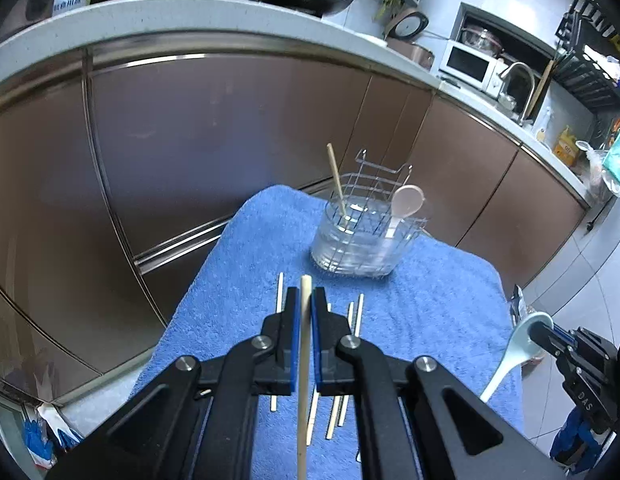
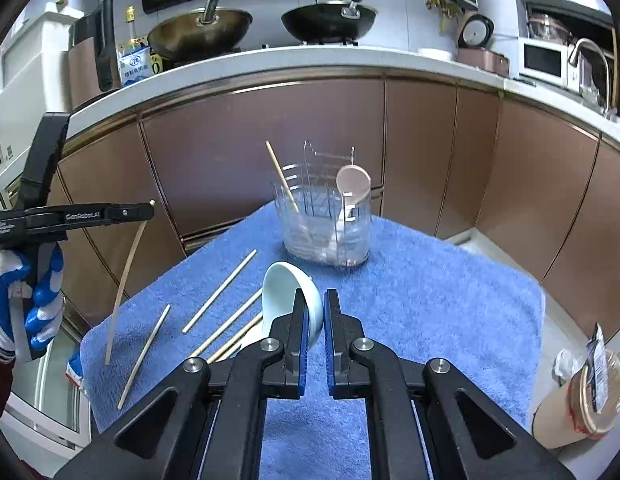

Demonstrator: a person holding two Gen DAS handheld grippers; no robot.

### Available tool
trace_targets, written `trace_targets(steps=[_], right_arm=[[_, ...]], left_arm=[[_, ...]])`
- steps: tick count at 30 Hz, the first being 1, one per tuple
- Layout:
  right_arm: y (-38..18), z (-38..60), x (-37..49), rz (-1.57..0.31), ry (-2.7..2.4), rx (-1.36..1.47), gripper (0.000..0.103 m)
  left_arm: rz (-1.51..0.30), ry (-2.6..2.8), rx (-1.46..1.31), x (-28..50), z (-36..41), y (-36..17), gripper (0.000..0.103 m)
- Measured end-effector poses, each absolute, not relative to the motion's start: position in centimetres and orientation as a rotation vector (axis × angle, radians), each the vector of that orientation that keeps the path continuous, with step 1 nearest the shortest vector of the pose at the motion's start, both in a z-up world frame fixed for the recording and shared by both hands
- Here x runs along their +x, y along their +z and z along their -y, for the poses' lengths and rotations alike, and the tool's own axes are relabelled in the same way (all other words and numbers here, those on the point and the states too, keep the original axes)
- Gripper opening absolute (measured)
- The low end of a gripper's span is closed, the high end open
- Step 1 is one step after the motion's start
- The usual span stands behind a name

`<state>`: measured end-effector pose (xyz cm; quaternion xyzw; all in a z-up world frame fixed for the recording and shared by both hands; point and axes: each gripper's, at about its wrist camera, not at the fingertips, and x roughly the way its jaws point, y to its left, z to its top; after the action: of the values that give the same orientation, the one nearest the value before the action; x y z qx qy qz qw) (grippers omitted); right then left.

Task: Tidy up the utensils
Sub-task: 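Lift and lower the spoon and chopstick into the glass holder with both tools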

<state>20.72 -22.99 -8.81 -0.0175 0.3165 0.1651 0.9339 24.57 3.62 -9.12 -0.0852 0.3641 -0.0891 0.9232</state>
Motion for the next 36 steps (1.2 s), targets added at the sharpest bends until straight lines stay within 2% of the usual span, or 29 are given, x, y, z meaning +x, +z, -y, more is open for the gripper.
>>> trace_targets(steps=[10,20,28,36], right_arm=[[-5.1,23.2,23.4,-0.531,0.260,-0.058,0.007],[-2.0,22.8,32.1,-0.368,0.169,-0.090,0.007],[-4.4,21.9,37.3,-0.322,0.088,-0.134,0.007],[-8.7,20.2,39.3,-0.355,0.085,-0.182,0.007]], left_arm=[[-0.584,-0.231,-0.179,26.8,-0.7,-3.7,0.005],[-0.317,-0.206,-0.306,36.0,2.1,1.2,0.005],[-0.229,-0.120,-0.354,42.3,3.1,-1.8,0.005],[-0.209,-0.034,-0.272,43.8,4.7,-7.5,0.005]])
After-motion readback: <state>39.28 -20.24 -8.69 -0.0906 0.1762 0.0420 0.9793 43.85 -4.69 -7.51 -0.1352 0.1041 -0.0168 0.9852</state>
